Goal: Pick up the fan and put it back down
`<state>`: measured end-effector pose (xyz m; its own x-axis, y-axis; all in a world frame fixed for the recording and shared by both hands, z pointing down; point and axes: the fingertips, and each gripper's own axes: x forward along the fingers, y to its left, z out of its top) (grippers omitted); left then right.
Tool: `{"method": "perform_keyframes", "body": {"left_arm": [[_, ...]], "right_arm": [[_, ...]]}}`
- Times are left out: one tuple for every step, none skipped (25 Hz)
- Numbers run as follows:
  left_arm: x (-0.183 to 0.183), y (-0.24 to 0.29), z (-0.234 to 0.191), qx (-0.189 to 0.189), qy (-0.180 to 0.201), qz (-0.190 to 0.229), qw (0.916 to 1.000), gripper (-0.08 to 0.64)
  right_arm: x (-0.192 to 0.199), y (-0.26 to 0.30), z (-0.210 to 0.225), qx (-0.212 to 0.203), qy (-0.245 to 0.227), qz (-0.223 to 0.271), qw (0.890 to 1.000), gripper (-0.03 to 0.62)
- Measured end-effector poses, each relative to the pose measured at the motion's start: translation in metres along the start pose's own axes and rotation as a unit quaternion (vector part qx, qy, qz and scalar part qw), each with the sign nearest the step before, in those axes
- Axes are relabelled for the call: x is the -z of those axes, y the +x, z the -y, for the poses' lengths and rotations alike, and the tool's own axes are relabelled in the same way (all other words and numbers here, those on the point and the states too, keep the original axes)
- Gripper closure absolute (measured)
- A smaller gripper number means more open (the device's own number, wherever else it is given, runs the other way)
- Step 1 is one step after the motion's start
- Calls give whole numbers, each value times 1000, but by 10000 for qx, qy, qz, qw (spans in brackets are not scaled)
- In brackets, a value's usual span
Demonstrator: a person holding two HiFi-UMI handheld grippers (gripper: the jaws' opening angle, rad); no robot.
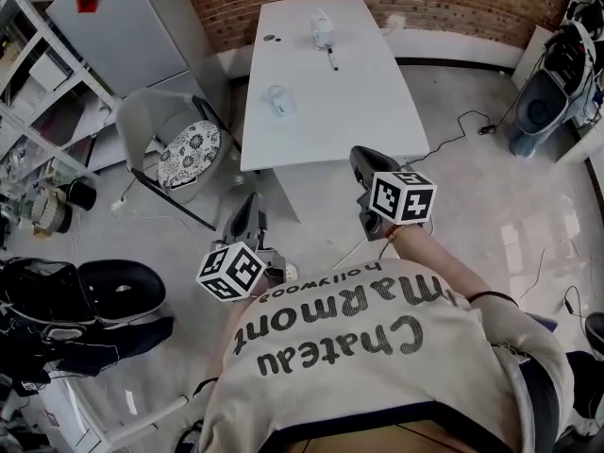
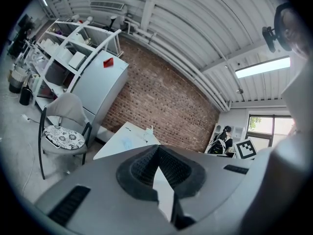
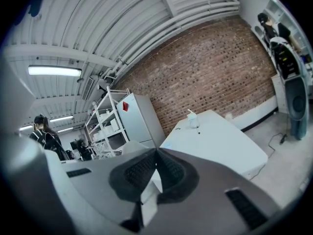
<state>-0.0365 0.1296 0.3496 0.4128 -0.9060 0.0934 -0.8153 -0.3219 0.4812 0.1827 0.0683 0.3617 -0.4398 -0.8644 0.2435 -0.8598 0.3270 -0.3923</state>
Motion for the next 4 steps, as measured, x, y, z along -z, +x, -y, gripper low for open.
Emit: {"method": "perform_keyframes", "body": {"left_arm": [[1, -1, 0, -11, -10, 13, 10000, 560], [2, -2, -1, -24, -16, 18, 10000, 560], [3, -3, -2, -39, -19, 16, 10000, 560], [4, -5, -3, -54, -22, 12, 10000, 560]], "right_arm": [[0, 0, 0, -2, -19, -17, 10000, 589], [1, 0, 0, -6, -28, -30, 10000, 589], [2, 0, 0, -11, -29, -40, 10000, 589], [4, 0, -1, -16, -27, -51, 10000, 589]]}}
